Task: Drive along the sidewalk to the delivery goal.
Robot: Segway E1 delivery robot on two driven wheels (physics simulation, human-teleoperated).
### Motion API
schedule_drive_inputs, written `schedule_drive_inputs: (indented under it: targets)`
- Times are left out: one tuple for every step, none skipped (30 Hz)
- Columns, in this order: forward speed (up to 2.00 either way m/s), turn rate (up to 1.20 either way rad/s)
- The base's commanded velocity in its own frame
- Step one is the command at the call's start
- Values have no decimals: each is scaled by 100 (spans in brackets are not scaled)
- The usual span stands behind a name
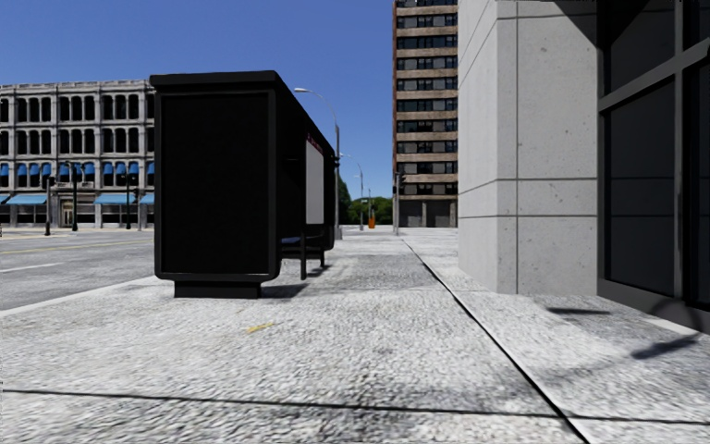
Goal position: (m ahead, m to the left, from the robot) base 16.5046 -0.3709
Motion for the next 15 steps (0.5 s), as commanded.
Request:
schedule_drive_inputs:
  targets:
    - [200,-25]
    - [200,-25]
    - [200,-25]
    - [200,-25]
    - [200,-25]
    - [200,-25]
    - [200,-25]
    - [200,-25]
    - [200,-25]
    - [200,-25]
    - [200,-25]
    - [200,-24]
    - [200,-24]
    - [200,0]
    - [200,0]
